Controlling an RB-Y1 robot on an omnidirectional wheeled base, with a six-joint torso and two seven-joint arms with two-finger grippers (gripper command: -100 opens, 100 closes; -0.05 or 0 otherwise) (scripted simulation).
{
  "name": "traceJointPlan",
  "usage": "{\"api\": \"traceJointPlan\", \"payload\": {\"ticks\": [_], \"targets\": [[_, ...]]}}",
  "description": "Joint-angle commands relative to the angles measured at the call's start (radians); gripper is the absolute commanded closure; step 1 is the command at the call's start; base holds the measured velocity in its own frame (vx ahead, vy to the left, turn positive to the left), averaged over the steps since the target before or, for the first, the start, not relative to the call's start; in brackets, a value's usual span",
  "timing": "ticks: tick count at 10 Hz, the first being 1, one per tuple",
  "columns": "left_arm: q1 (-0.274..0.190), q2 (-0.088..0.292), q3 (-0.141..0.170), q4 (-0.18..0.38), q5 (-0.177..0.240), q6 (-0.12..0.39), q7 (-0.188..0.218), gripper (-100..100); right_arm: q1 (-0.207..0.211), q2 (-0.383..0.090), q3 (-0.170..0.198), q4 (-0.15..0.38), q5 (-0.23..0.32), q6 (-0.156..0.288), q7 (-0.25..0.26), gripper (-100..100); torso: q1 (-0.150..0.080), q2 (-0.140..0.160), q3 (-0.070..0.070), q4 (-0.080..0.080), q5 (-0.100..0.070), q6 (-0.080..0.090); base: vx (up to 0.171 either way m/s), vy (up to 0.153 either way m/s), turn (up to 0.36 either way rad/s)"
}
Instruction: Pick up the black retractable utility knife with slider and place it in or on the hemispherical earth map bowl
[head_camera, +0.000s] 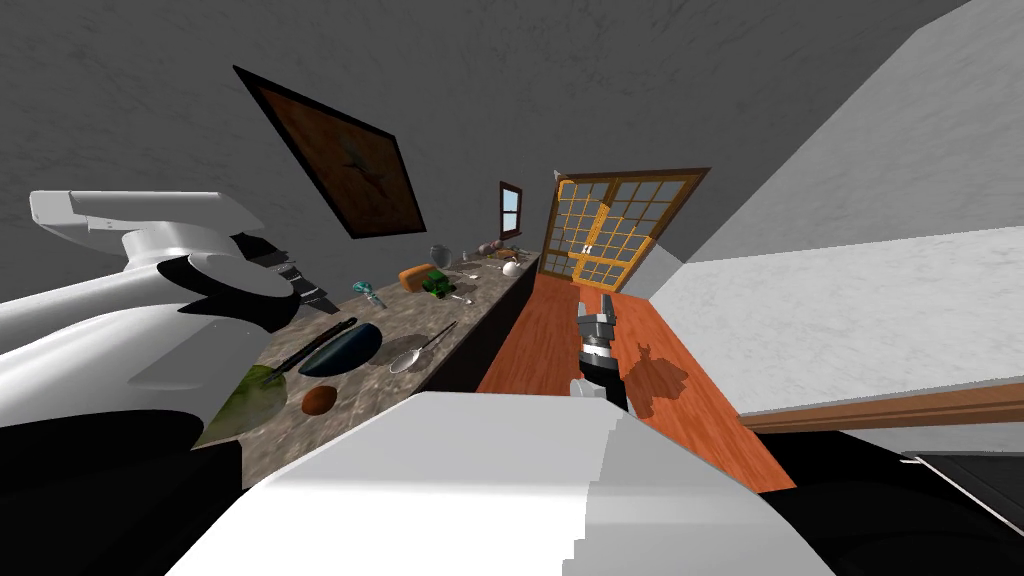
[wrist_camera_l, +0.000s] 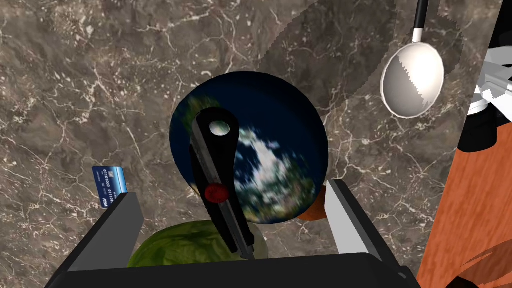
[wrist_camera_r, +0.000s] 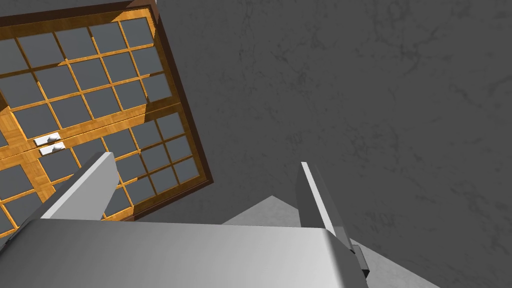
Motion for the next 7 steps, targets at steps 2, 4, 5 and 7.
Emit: {"api": "traceJointPlan", "payload": {"ticks": [2,4,5,7], "targets": [[-0.003,0.002,-0.001,0.002,-0.001,0.002,0.0,0,0.0,0.0,0.0,0.0,0.0,0.0,0.0,0,0.0,0.0,0.0,0.0,0.0,0.0,0.0,0.001,-0.007],[-0.003,0.002,-0.001,0.002,-0.001,0.002,0.0,0,0.0,0.0,0.0,0.0,0.0,0.0,0.0,0,0.0,0.0,0.0,0.0,0.0,0.0,0.0,0.0,0.0],[-0.003,0.002,-0.001,0.002,-0.001,0.002,0.0,0,0.0,0.0,0.0,0.0,0.0,0.0,0.0,0,0.0,0.0,0.0,0.0,0.0,0.0,0.0,0.0,0.0],[-0.003,0.002,-0.001,0.002,-0.001,0.002,0.0,0,0.0,0.0,0.0,0.0,0.0,0.0,0.0,0,0.0,0.0,0.0,0.0,0.0,0.0,0.0,0.0,0.0]]}}
